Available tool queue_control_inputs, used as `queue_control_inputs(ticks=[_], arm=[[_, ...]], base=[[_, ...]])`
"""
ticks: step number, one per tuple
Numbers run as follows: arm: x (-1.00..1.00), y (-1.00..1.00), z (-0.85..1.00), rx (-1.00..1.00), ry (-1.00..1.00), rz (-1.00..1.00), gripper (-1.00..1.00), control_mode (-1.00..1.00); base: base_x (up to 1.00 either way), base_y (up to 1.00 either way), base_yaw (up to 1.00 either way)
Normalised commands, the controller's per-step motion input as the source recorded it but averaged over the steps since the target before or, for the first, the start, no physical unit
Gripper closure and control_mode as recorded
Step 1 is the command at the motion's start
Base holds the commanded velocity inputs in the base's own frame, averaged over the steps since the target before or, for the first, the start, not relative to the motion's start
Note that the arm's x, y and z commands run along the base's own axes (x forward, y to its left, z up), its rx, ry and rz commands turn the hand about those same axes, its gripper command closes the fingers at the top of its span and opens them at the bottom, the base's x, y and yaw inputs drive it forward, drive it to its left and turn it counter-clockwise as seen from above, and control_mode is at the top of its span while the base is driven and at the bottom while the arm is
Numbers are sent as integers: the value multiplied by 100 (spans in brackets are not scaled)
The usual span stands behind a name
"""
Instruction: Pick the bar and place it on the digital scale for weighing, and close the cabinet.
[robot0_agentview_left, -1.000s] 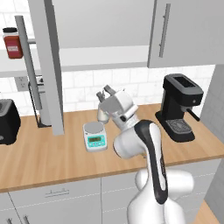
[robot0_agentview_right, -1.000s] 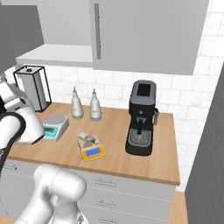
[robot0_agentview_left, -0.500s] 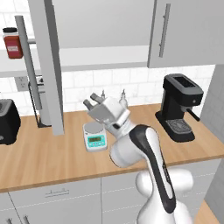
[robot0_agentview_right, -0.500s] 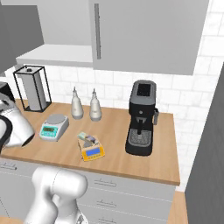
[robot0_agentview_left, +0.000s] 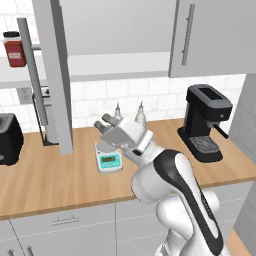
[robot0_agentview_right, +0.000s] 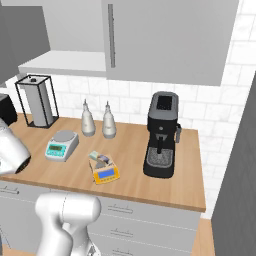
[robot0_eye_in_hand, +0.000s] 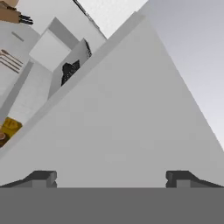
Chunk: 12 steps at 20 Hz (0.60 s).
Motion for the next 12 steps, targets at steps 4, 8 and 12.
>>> queue_control_inputs(ticks=[4, 8, 12], arm=[[-100, 69, -41, 1, 12, -24, -100, -100], [-100, 49, -10, 12, 9, -31, -100, -100], [-100, 8, 0, 22, 7, -27, -100, -100]], base=[[0, 0, 0], [0, 0, 0], [0, 0, 0]])
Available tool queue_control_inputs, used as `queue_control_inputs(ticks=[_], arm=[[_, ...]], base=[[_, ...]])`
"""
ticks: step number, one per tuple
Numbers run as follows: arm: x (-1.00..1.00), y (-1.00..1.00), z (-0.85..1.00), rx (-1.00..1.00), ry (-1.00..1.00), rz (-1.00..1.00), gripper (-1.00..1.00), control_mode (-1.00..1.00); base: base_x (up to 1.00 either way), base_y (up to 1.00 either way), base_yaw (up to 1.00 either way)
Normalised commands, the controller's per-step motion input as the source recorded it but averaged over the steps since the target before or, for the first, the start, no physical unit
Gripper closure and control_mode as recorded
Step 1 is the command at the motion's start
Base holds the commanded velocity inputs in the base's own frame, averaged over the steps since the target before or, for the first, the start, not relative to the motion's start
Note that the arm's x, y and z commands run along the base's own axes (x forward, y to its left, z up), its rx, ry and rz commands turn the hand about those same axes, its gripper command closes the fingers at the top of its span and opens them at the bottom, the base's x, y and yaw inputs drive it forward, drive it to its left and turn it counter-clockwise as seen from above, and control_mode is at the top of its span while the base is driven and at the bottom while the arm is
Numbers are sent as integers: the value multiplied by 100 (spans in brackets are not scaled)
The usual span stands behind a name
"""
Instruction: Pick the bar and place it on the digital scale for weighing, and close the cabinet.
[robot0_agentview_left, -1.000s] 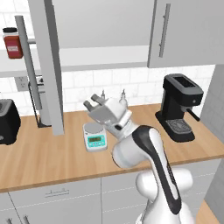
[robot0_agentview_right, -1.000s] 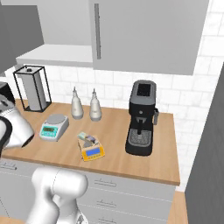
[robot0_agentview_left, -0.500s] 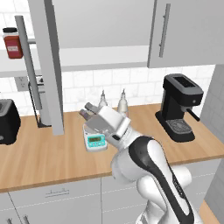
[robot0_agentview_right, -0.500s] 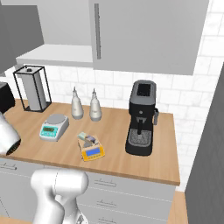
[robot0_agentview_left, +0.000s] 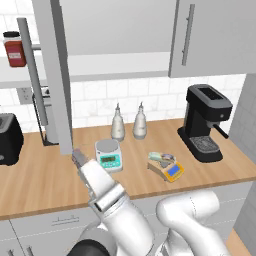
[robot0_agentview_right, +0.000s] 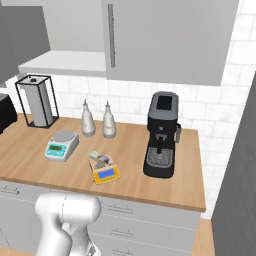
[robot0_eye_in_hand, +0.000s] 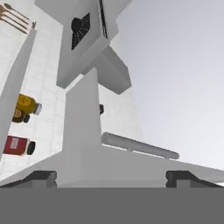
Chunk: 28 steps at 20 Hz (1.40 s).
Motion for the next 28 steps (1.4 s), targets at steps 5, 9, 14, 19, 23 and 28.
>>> queue_control_inputs(ticks=[5, 9, 14, 19, 23, 28], arm=[[-88, 56, -1, 14, 0, -16, -100, -100], [4, 85, -2, 4, 0, -8, -100, -100], [36, 85, 0, 0, 4, -8, -100, -100], [1, 97, -11, 2, 0, -11, -100, -100], [23, 59, 0, 8, 1, -18, -100, -100], [66, 38, -10, 31, 19, -27, -100, -100]], base=[[0, 0, 0], [0, 0, 0], [0, 0, 0], [0, 0, 0], [0, 0, 0], [0, 0, 0]])
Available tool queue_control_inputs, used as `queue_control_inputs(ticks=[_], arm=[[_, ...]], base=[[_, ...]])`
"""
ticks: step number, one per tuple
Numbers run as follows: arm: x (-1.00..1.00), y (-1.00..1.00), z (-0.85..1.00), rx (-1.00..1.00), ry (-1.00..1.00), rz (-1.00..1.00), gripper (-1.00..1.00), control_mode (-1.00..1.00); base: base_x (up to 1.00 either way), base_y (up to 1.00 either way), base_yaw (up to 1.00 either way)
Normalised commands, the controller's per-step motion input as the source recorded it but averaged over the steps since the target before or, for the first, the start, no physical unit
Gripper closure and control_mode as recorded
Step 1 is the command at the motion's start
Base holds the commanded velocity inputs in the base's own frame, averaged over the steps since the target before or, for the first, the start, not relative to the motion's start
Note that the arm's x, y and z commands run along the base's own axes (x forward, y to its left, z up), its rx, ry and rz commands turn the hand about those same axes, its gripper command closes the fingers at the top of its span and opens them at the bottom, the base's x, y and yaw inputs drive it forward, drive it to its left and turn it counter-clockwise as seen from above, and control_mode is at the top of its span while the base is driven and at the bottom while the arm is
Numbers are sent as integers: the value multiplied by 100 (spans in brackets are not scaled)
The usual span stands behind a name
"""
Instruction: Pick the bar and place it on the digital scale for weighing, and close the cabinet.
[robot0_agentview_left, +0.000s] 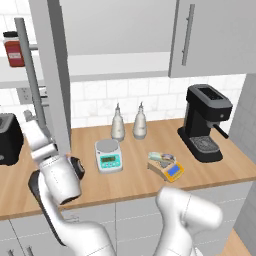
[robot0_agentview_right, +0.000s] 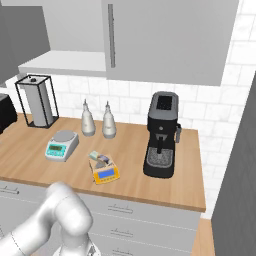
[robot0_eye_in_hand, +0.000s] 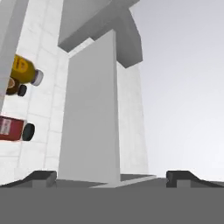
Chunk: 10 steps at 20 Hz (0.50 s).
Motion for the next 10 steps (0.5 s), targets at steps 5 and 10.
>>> queue_control_inputs(ticks=[5, 10], arm=[[66, 21, 0, 49, 17, -13, -100, -100], [76, -11, 0, 53, 18, -16, -100, -100]], base=[[0, 0, 0], [0, 0, 0]])
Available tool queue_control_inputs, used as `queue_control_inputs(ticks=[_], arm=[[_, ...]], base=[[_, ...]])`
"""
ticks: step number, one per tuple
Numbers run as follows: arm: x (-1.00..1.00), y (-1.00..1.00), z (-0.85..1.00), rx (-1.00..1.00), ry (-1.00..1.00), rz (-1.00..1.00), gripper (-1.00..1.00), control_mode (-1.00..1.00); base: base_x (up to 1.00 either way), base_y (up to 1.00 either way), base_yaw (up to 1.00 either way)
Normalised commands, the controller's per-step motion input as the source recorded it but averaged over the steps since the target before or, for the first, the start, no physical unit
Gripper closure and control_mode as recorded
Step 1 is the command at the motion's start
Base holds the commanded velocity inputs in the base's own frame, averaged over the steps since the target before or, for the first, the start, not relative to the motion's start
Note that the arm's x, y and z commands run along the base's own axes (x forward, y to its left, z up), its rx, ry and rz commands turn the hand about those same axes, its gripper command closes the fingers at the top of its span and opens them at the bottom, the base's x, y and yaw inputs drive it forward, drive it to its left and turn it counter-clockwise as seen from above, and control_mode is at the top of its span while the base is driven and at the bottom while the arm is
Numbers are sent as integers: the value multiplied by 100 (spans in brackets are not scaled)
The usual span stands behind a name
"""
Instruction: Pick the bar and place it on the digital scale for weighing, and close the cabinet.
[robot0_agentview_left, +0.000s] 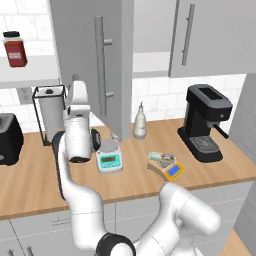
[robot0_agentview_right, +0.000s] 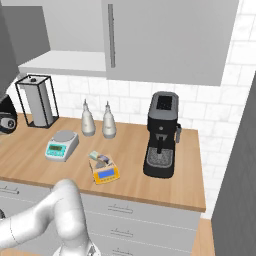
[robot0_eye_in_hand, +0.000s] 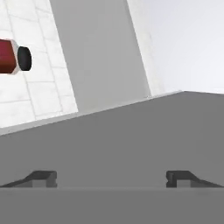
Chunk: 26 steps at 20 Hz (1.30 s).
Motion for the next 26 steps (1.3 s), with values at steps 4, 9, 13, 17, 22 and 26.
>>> queue_control_inputs(ticks=[4, 9, 13, 17, 22, 26], arm=[[93, -16, 0, 49, 26, -21, -100, -100], [93, -3, 9, 32, 32, -21, -100, -100], [80, 4, 22, -1, 33, -5, -100, -100], [84, -14, 26, 0, 36, 0, -100, -100], [86, -56, 10, 0, 40, 0, -100, -100], [100, -47, -15, 0, 21, 0, -100, -100]], base=[[0, 0, 0], [0, 0, 0], [0, 0, 0], [0, 0, 0], [0, 0, 0], [0, 0, 0]])
